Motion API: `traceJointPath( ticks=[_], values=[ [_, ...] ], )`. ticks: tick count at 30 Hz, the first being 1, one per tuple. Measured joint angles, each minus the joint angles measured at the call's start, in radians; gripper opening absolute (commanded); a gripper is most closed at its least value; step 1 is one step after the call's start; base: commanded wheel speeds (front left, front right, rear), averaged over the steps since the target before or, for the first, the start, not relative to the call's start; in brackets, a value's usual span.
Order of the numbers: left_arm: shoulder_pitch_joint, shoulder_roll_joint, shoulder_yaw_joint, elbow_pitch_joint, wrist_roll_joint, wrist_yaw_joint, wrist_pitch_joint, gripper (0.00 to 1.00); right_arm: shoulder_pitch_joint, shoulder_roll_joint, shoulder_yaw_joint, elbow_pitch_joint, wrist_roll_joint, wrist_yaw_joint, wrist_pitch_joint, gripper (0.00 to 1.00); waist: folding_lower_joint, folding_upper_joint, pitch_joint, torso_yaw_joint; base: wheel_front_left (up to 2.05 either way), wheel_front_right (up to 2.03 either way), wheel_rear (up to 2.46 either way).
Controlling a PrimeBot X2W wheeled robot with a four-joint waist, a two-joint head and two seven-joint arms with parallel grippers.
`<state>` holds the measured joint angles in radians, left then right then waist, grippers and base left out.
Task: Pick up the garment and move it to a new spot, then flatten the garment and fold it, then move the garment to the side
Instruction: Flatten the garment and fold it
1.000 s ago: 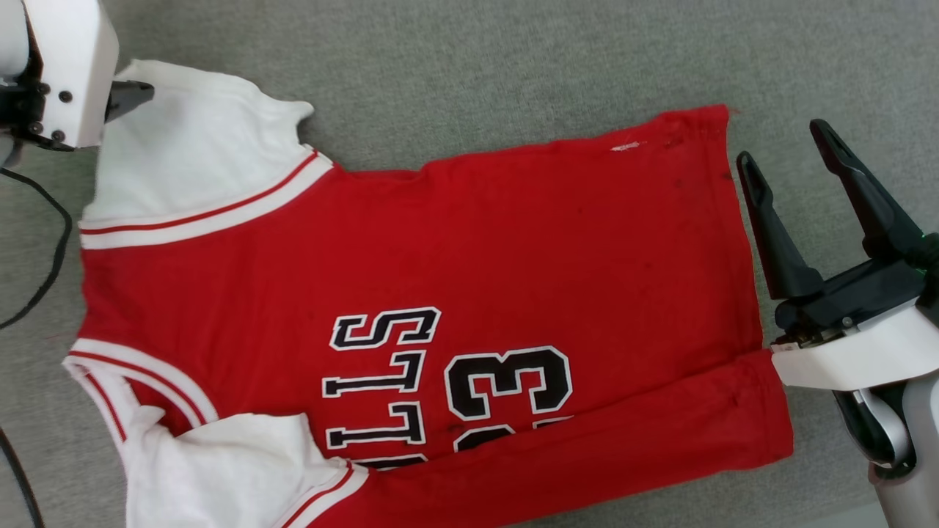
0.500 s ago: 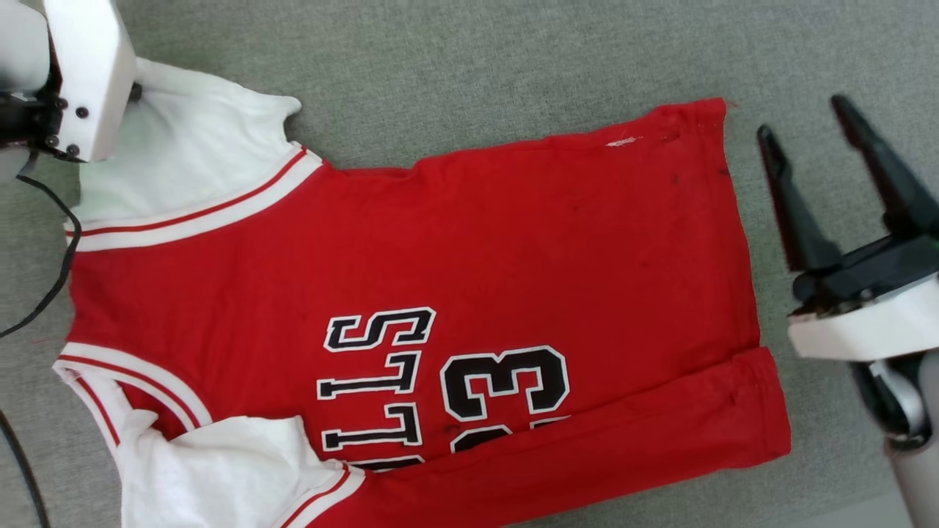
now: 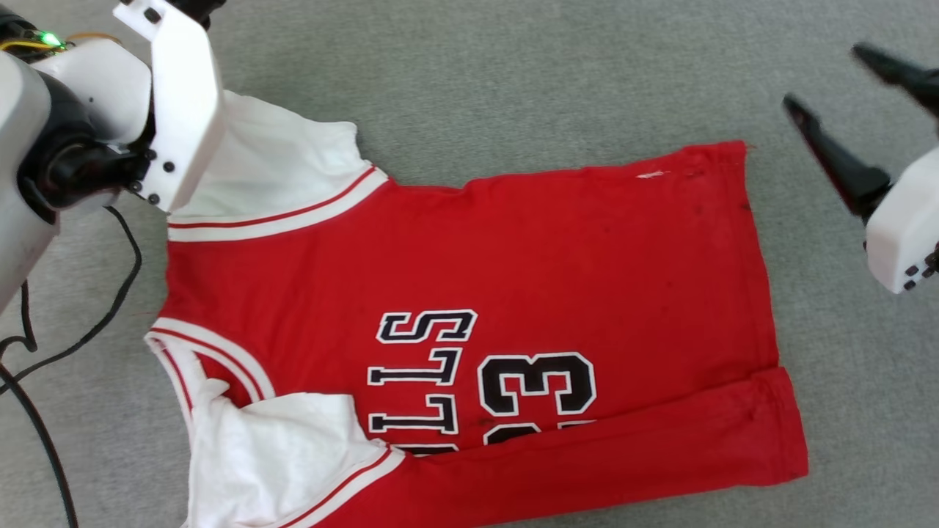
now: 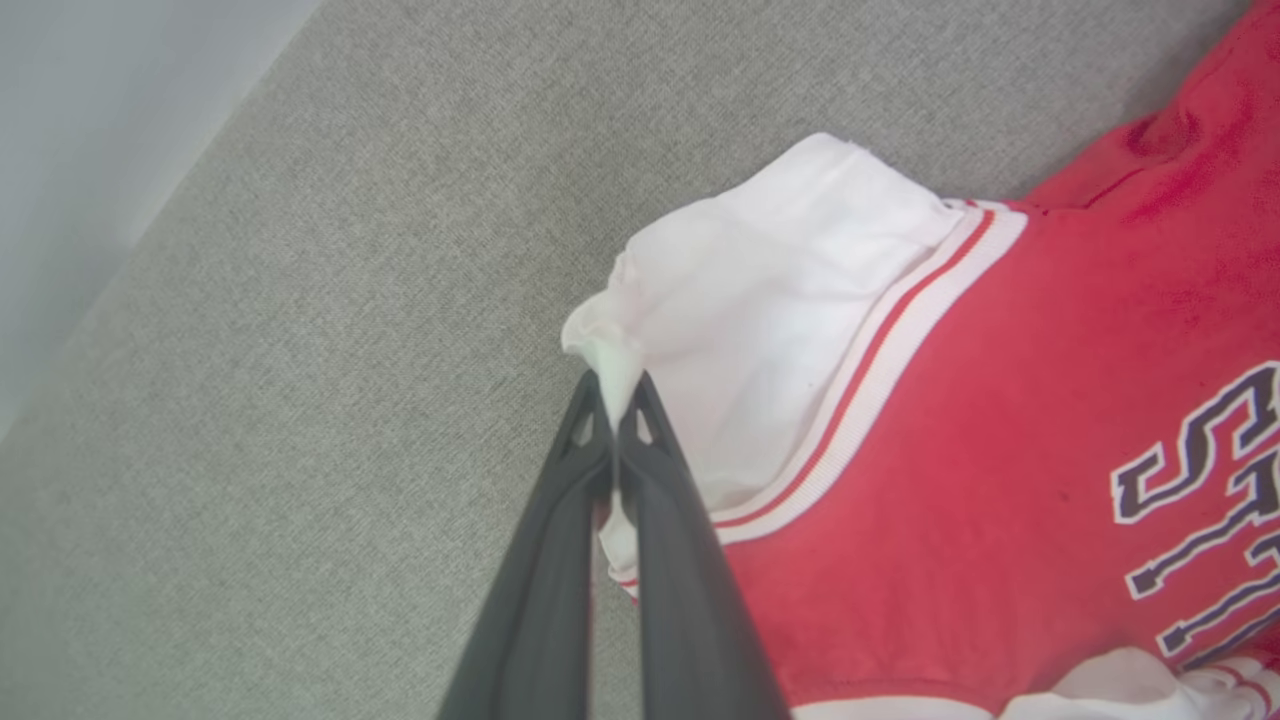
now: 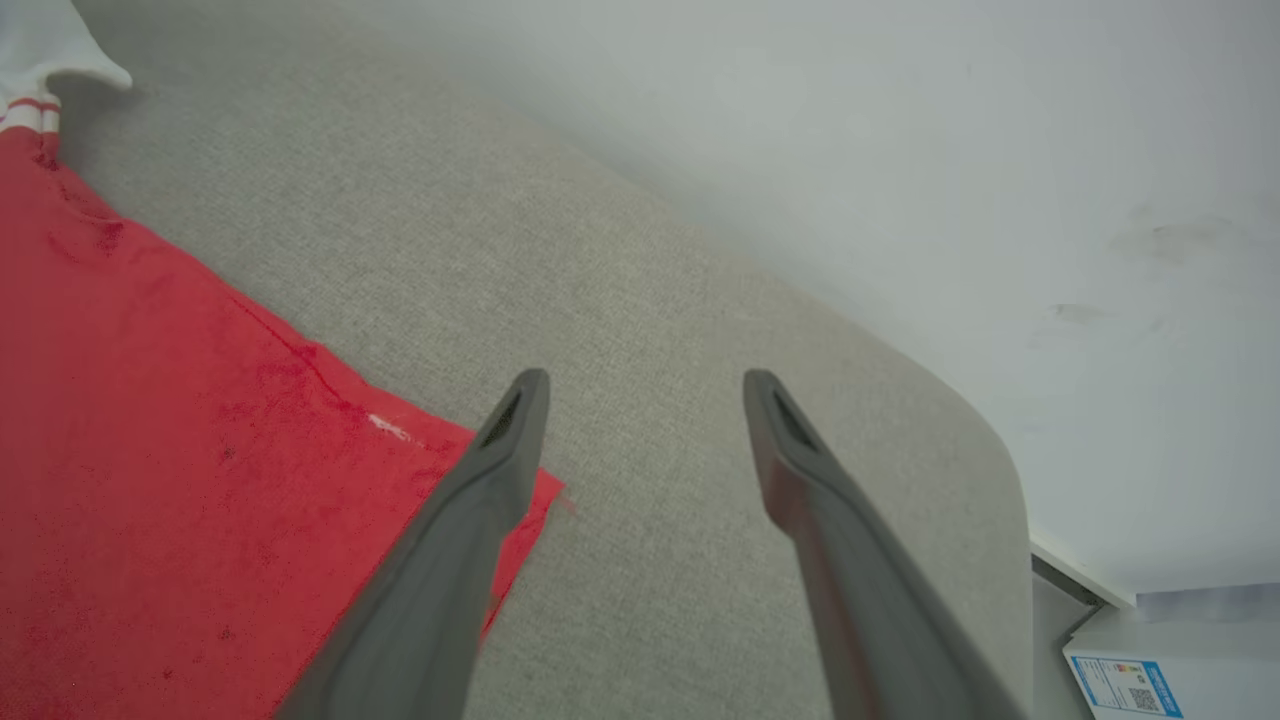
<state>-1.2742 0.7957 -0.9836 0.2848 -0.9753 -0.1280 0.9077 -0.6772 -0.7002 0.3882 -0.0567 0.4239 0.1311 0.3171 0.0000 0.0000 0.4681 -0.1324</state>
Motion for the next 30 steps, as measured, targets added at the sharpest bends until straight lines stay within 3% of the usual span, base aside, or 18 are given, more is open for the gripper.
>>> traceJointPath(
  ticks=[6, 12, 18, 23, 28, 29, 30],
  values=[
    [-0.001, -0.010, -0.035, -0.023, -0.024, 0.000, -0.040, 0.00, -0.147, -0.134, 0.218, 0.034, 0.241, 0.000, 0.332, 1.00, 0.0000, 0.0000, -0.016, 0.044, 0.00, 0.00, 0.00],
    [-0.027, -0.024, -0.075, -0.042, -0.024, 0.000, -0.062, 0.00, -0.287, -0.149, 0.337, 0.123, 0.358, 0.000, 0.539, 1.00, 0.0001, 0.0000, 0.001, 0.079, 0.00, 0.00, 0.00],
    [-0.064, -0.047, -0.108, -0.058, -0.031, 0.000, -0.088, 0.00, -0.372, -0.085, 0.383, 0.268, 0.393, 0.000, 0.629, 1.00, 0.0001, 0.0000, 0.035, 0.111, 0.00, 0.00, 0.00],
    [-0.093, -0.050, -0.140, -0.061, -0.033, 0.000, -0.105, 0.00, -0.379, -0.027, 0.404, 0.382, 0.423, 0.000, 0.627, 1.00, 0.0001, 0.0000, 0.067, 0.136, 0.00, 0.00, 0.00],
    [-0.110, -0.049, -0.170, -0.053, -0.040, 0.000, -0.128, 0.00, -0.378, -0.015, 0.433, 0.423, 0.437, 0.000, 0.596, 1.00, -0.0001, 0.0000, 0.085, 0.144, 0.00, 0.00, 0.00],
    [-0.111, -0.049, -0.176, -0.051, -0.041, 0.000, -0.132, 0.00, -0.378, -0.015, 0.435, 0.430, 0.442, 0.000, 0.581, 0.15, -0.0002, 0.0000, 0.086, 0.144, 0.00, 0.00, 0.00],
    [-0.112, -0.048, -0.181, -0.048, -0.042, 0.000, -0.138, 0.00, -0.378, -0.014, 0.437, 0.439, 0.443, 0.000, 0.566, 0.15, -0.0002, 0.0000, 0.085, 0.143, 0.00, 0.00, 0.00]
  ],
)
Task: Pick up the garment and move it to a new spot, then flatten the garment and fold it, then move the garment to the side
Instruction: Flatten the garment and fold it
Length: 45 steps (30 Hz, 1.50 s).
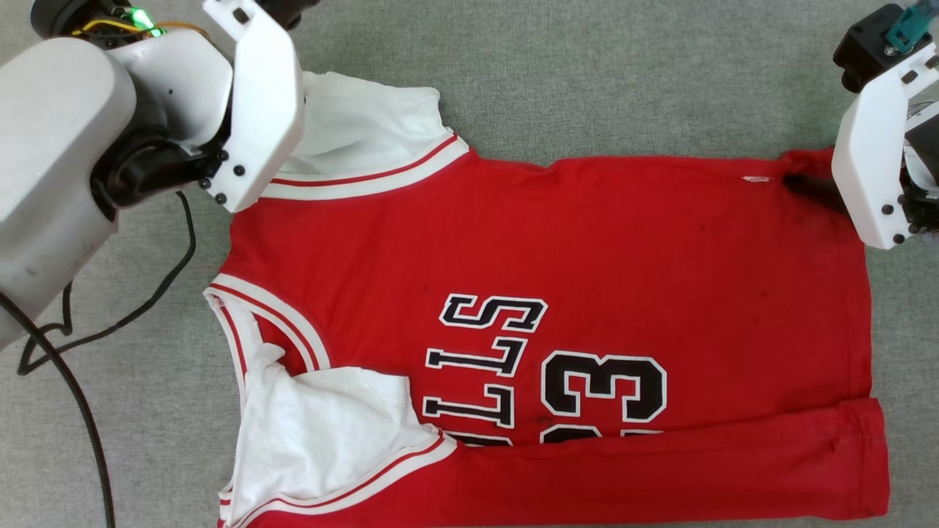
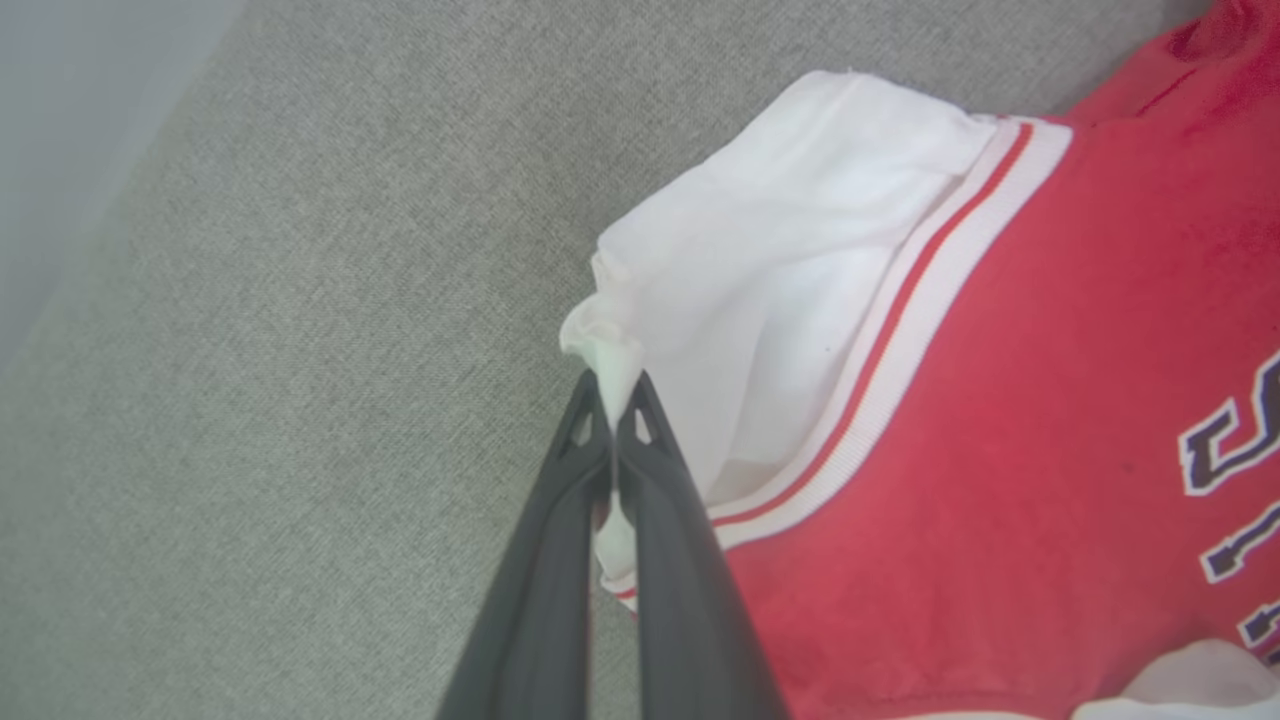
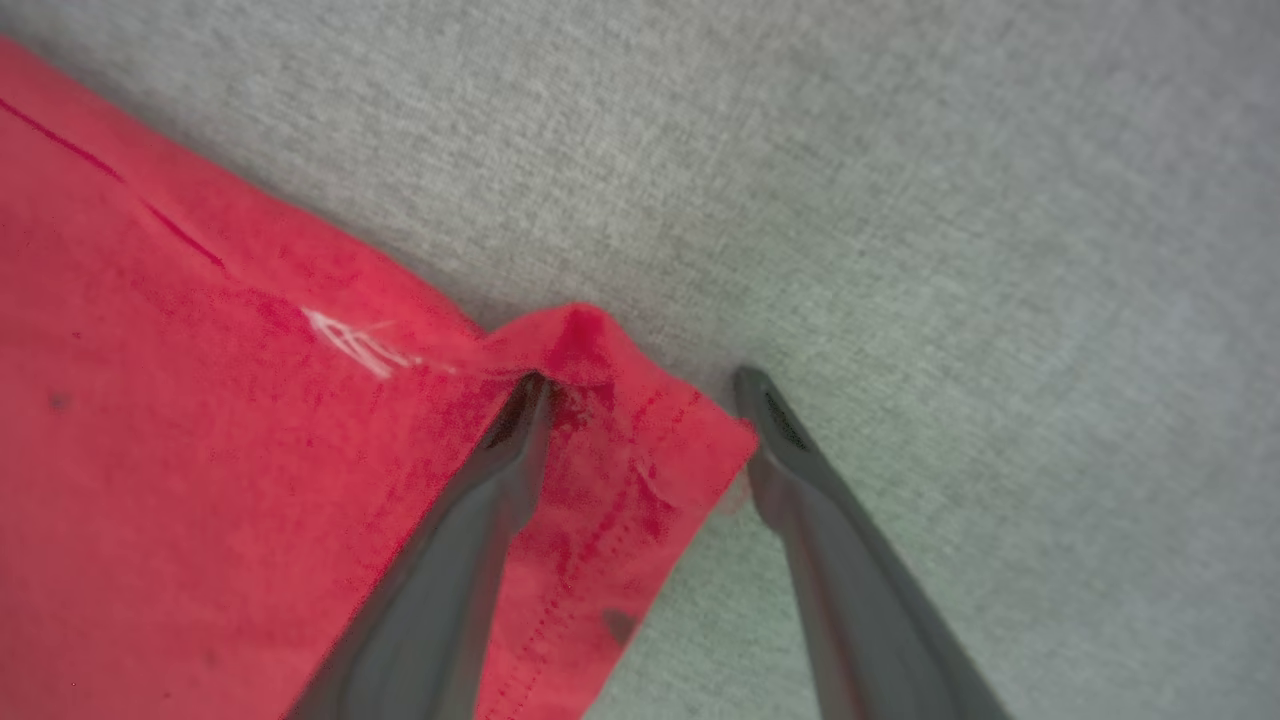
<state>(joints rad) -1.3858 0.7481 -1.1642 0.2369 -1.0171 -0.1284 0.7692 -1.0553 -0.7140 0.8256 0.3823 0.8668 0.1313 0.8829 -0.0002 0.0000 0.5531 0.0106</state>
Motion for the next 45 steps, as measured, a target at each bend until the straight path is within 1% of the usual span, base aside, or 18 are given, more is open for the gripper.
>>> traceJointPath(
  ticks=[1, 6, 11, 19, 25, 31, 35, 37, 41, 45],
  values=[
    [-0.001, 0.001, -0.003, 0.004, -0.003, 0.000, -0.012, 0.00, 0.000, 0.000, 0.004, 0.006, 0.002, 0.000, -0.018, 0.00, 0.0000, 0.0000, -0.003, -0.001, 0.00, 0.00, 0.00],
    [0.010, 0.025, -0.018, 0.015, -0.028, -0.001, -0.074, 0.00, 0.013, 0.012, 0.022, 0.046, 0.016, -0.001, -0.126, 0.00, 0.0001, 0.0000, -0.043, -0.006, 0.00, 0.00, 0.00],
    [0.052, 0.061, -0.040, -0.014, -0.055, -0.001, -0.123, 0.00, 0.059, 0.010, 0.047, 0.044, 0.071, 0.000, -0.236, 0.00, 0.0001, 0.0000, -0.116, -0.013, 0.00, 0.00, 0.00],
    [0.150, 0.138, -0.059, -0.117, -0.079, 0.001, -0.195, 0.00, 0.125, -0.049, 0.118, -0.016, 0.109, 0.000, -0.378, 0.00, 0.0001, 0.0000, -0.233, -0.012, 0.00, 0.00, 0.00],
    [0.263, 0.210, -0.077, -0.234, -0.086, 0.038, -0.229, 0.00, 0.196, -0.101, 0.170, -0.062, 0.143, 0.000, -0.445, 0.00, 0.0001, 0.0000, -0.314, -0.011, 0.00, 0.00, 0.00],
    [0.385, 0.277, -0.093, -0.347, -0.096, 0.095, -0.238, 0.00, 0.278, -0.146, 0.207, -0.097, 0.177, 0.000, -0.497, 0.00, 0.0000, 0.0000, -0.380, -0.009, 0.00, 0.00, 0.00],
    [0.476, 0.317, -0.100, -0.387, -0.098, 0.122, -0.252, 0.00, 0.338, -0.167, 0.232, -0.129, 0.188, 0.000, -0.526, 0.00, 0.0000, 0.0000, -0.410, -0.006, 0.00, 0.00, 0.00],
    [0.527, 0.326, -0.105, -0.397, -0.098, 0.131, -0.262, 0.00, 0.369, -0.177, 0.237, -0.144, 0.193, 0.000, -0.541, 0.00, 0.0000, 0.0000, -0.419, -0.004, 0.00, 0.00, 0.00],
    [0.615, 0.329, -0.111, -0.409, -0.105, 0.152, -0.279, 0.00, 0.426, -0.189, 0.242, -0.146, 0.209, 0.000, -0.558, 0.00, 0.0001, 0.0000, -0.424, 0.000, 0.00, 0.00, 0.00],
    [0.688, 0.316, -0.113, -0.411, -0.113, 0.165, -0.294, 0.00, 0.474, -0.191, 0.247, -0.128, 0.219, 0.000, -0.559, 0.00, 0.0000, 0.0000, -0.414, 0.002, 0.00, 0.00, 0.00]
  ],
)
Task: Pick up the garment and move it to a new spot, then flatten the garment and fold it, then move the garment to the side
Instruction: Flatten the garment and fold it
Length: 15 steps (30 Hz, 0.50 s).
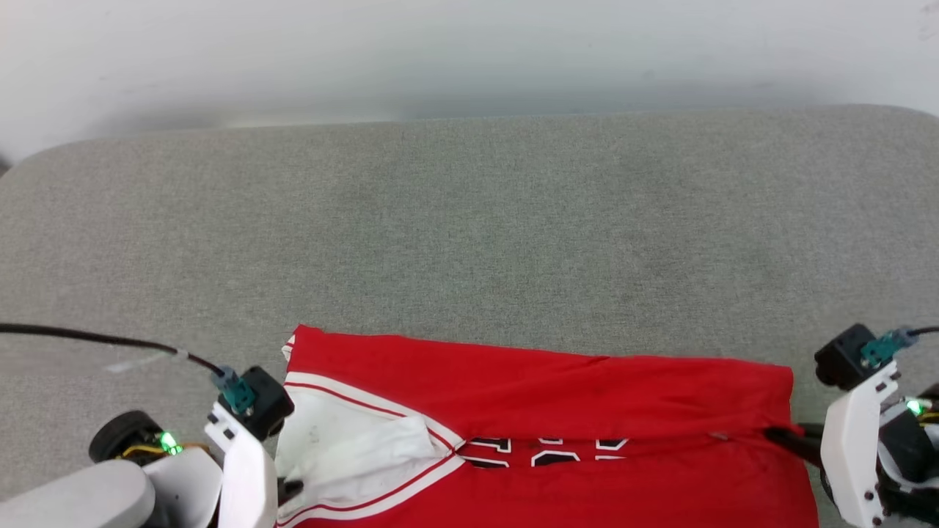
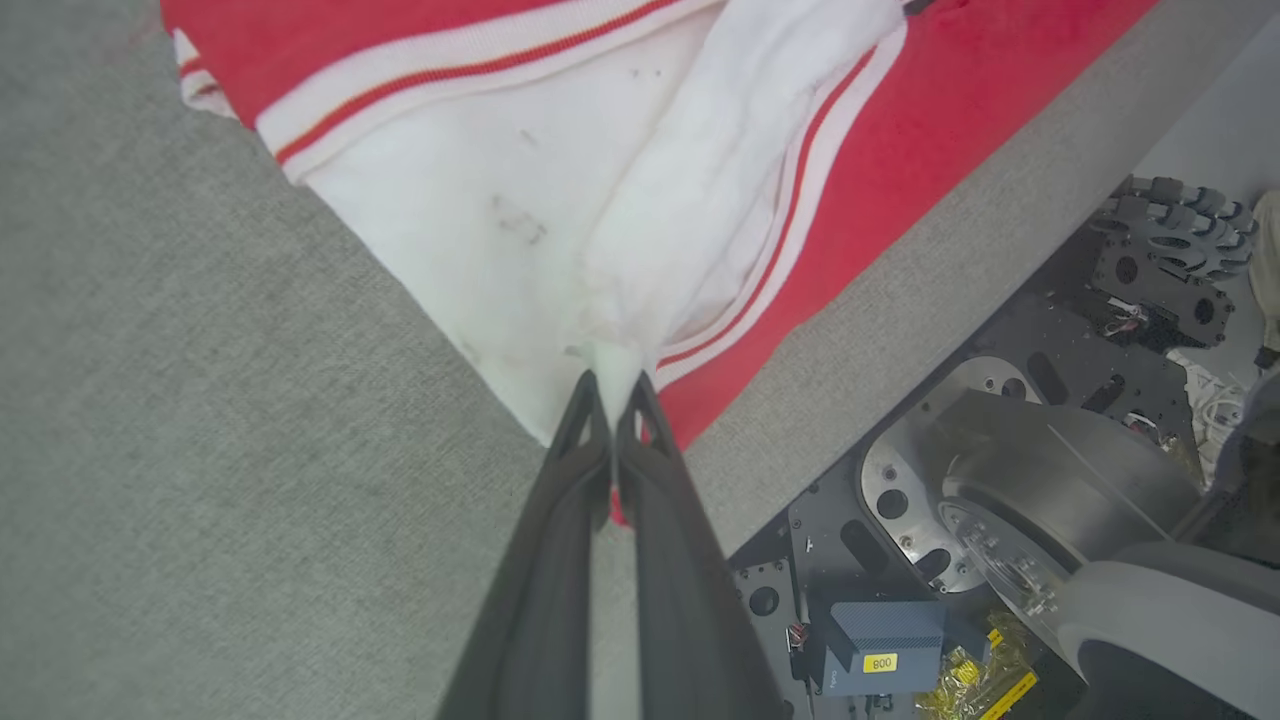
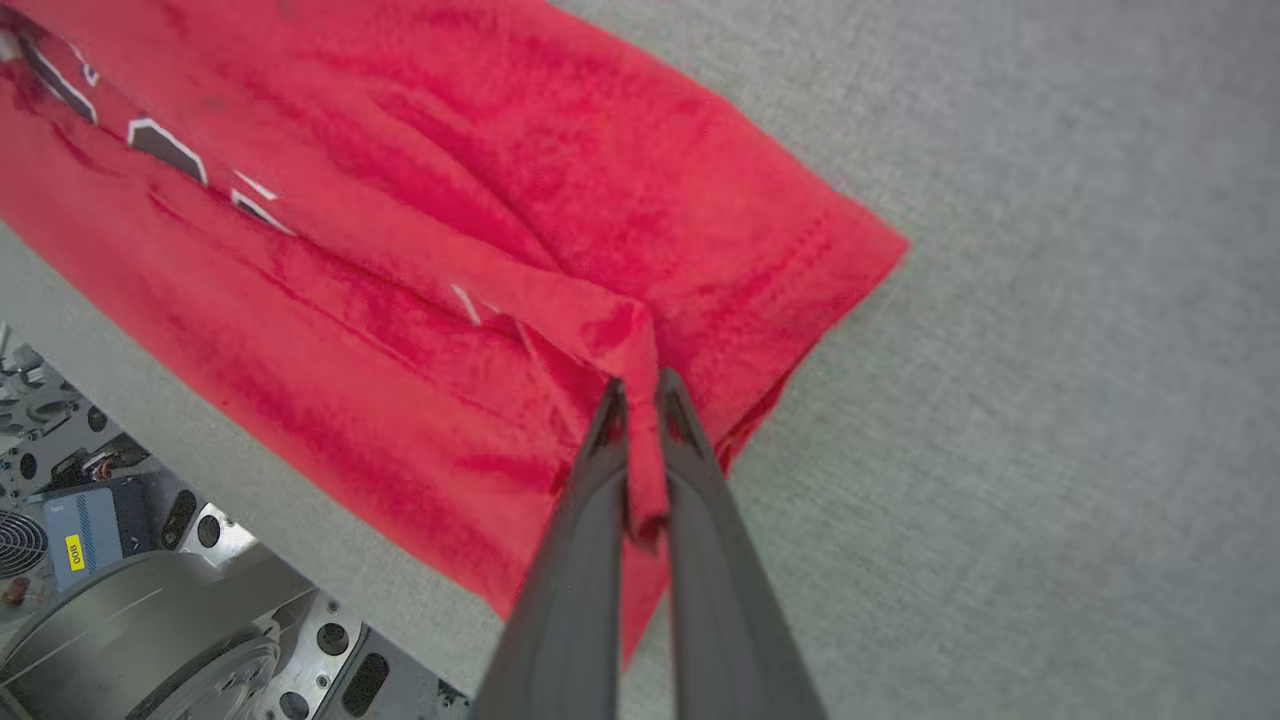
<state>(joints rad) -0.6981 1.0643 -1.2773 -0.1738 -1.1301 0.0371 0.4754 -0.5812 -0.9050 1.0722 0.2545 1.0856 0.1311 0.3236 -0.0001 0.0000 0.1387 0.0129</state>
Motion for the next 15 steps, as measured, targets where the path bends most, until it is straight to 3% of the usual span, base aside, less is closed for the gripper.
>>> traceJointPath(
  ticks=[6, 7, 8, 9, 15],
  values=[
    [0.063, -0.036, -0.003, 0.048, 0.000, 0.006, -0.024, 0.00, 0.036, 0.034, 0.003, 0.048, -0.005, 0.000, -0.007, 0.00, 0.0001, 0.0000, 0.023, -0.003, 0.00, 0.00, 0.00],
    [0.064, -0.040, -0.002, 0.056, 0.000, 0.009, -0.033, 0.04, 0.037, 0.041, -0.002, 0.055, -0.005, 0.000, -0.013, 0.27, 0.0001, 0.0000, 0.025, -0.003, 0.00, 0.00, 0.00],
    [0.065, -0.042, 0.001, 0.063, 0.000, 0.016, -0.045, 0.87, 0.037, 0.047, -0.010, 0.061, -0.006, 0.000, -0.024, 1.00, 0.0001, 0.0000, 0.025, -0.005, 0.00, 0.00, 0.00],
    [0.065, -0.042, 0.007, 0.068, 0.010, 0.021, -0.067, 1.00, 0.036, 0.051, -0.017, 0.060, -0.013, 0.000, -0.034, 1.00, 0.0001, 0.0000, 0.024, -0.006, 0.00, 0.00, 0.00],
    [0.078, -0.034, 0.063, 0.050, 0.047, 0.080, -0.218, 1.00, 0.033, 0.034, -0.082, -0.002, -0.022, 0.000, -0.100, 1.00, 0.0001, 0.0000, 0.007, -0.011, 0.00, 0.00, 0.00]
  ],
)
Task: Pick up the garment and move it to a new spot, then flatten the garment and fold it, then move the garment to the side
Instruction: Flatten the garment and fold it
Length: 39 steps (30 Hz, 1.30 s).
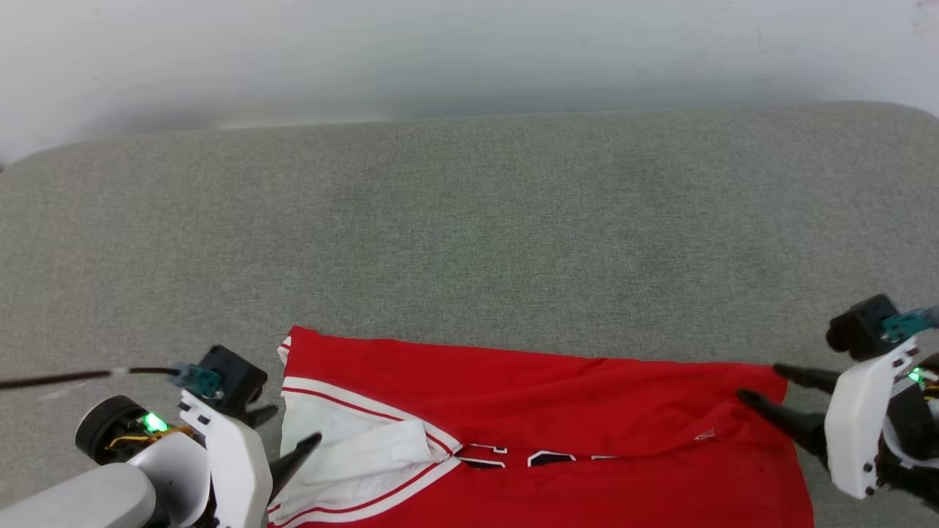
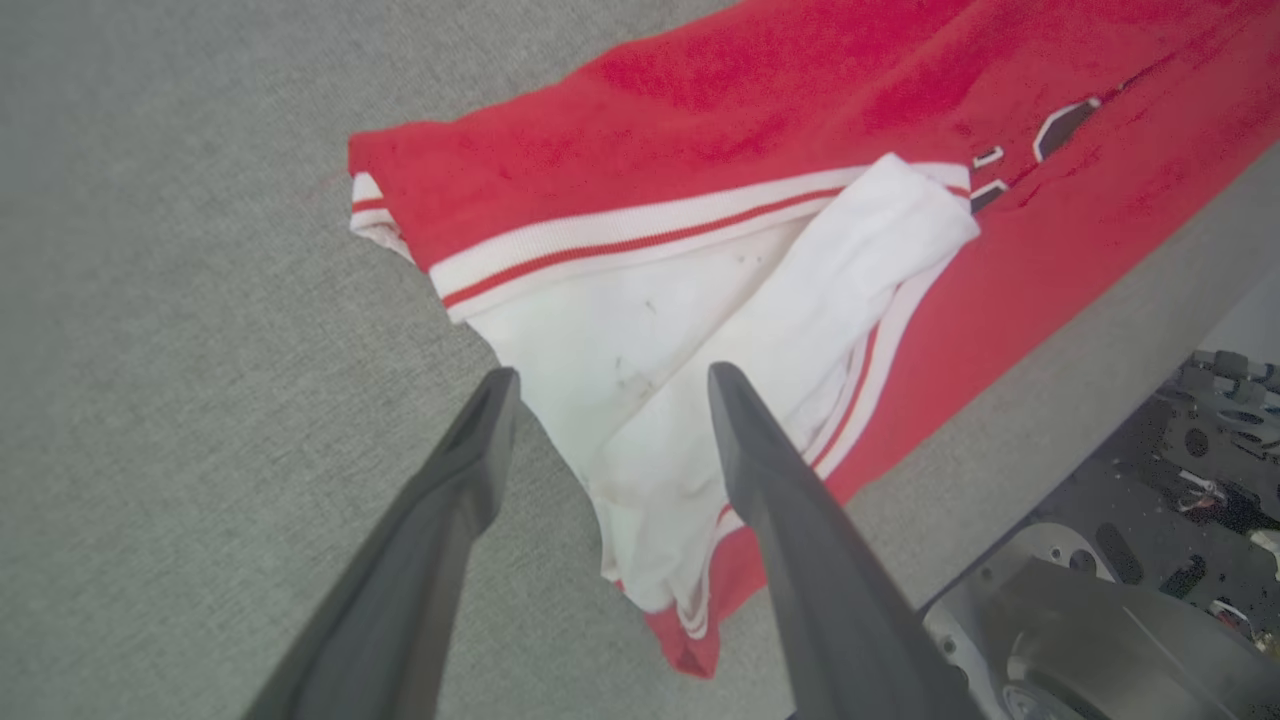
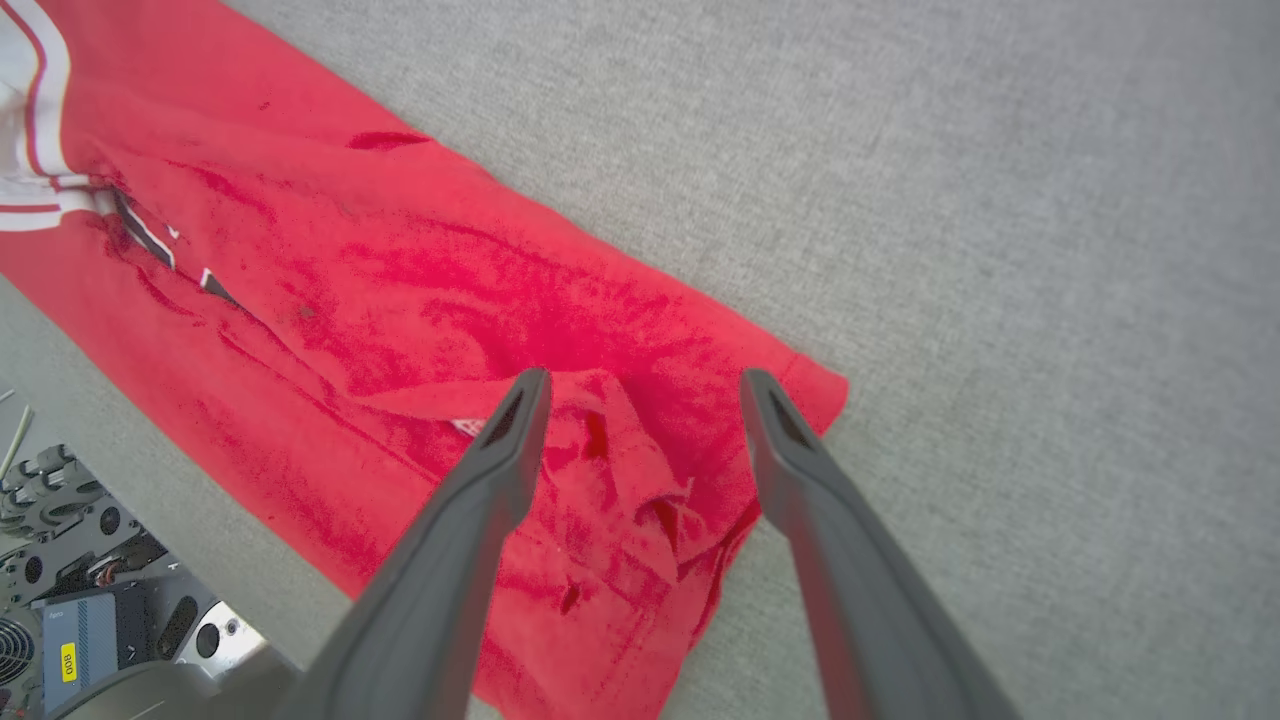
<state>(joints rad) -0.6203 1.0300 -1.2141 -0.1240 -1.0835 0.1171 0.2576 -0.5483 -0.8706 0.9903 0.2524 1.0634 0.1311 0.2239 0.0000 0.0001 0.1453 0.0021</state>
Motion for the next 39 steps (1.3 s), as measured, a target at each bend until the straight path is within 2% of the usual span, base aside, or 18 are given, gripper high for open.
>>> traceJointPath(
  ticks=[4, 8, 12, 17, 20, 26, 31, 36, 37, 39],
  values=[
    [0.027, 0.000, 0.046, -0.021, 0.019, 0.061, -0.142, 1.00, 0.025, -0.037, -0.086, -0.060, 0.021, 0.000, -0.056, 1.00, 0.0000, 0.0000, -0.010, 0.003, 0.00, 0.00, 0.00],
    [0.052, -0.011, 0.105, -0.007, 0.054, 0.166, -0.301, 1.00, 0.050, -0.065, -0.197, -0.075, 0.008, 0.000, -0.117, 1.00, 0.0000, 0.0000, -0.009, 0.006, 0.00, 0.00, 0.00],
    [0.086, -0.050, 0.168, 0.023, 0.073, 0.272, -0.461, 1.00, 0.104, -0.049, -0.313, -0.011, -0.008, 0.000, -0.160, 1.00, 0.0000, 0.0000, -0.005, 0.013, 0.00, 0.00, 0.00],
    [0.152, -0.123, 0.267, 0.050, 0.132, 0.390, -0.518, 1.00, 0.192, 0.021, -0.406, 0.077, -0.002, 0.000, -0.151, 1.00, 0.0000, 0.0000, 0.008, 0.023, 0.00, 0.00, 0.00],
    [0.199, -0.194, 0.400, 0.018, 0.236, 0.447, -0.518, 1.00, 0.243, 0.058, -0.443, 0.110, 0.012, 0.000, -0.124, 1.00, 0.0000, 0.0000, 0.017, 0.030, 0.00, 0.00, 0.00],
    [0.386, -0.334, 0.604, -0.029, 0.469, 0.483, -0.520, 1.00, 0.317, 0.138, -0.488, 0.136, 0.031, 0.000, -0.064, 1.00, 0.0001, 0.0000, 0.029, 0.043, 0.00, 0.00, 0.00],
    [0.506, -0.456, 0.746, -0.047, 0.623, 0.490, -0.520, 1.00, 0.377, 0.193, -0.506, 0.114, 0.090, 0.000, -0.020, 1.00, 0.0001, 0.0000, 0.031, 0.054, 0.00, 0.00, 0.00],
    [0.599, -0.575, 0.870, -0.061, 0.752, 0.466, -0.520, 1.00, 0.408, 0.232, -0.509, 0.099, 0.119, 0.000, 0.022, 1.00, 0.0000, -0.0001, 0.032, 0.064, 0.00, 0.00, 0.00],
    [0.635, -0.617, 0.909, -0.069, 0.798, 0.452, -0.520, 1.00, 0.416, 0.244, -0.506, 0.087, 0.135, 0.000, 0.043, 1.00, 0.0000, 0.0000, 0.031, 0.067, 0.00, 0.00, 0.00],
    [0.661, -0.662, 0.942, -0.071, 0.829, 0.420, -0.520, 1.00, 0.423, 0.253, -0.503, 0.083, 0.132, 0.000, 0.049, 1.00, 0.0000, 0.0000, 0.031, 0.071, 0.00, 0.00, 0.00]
  ],
)
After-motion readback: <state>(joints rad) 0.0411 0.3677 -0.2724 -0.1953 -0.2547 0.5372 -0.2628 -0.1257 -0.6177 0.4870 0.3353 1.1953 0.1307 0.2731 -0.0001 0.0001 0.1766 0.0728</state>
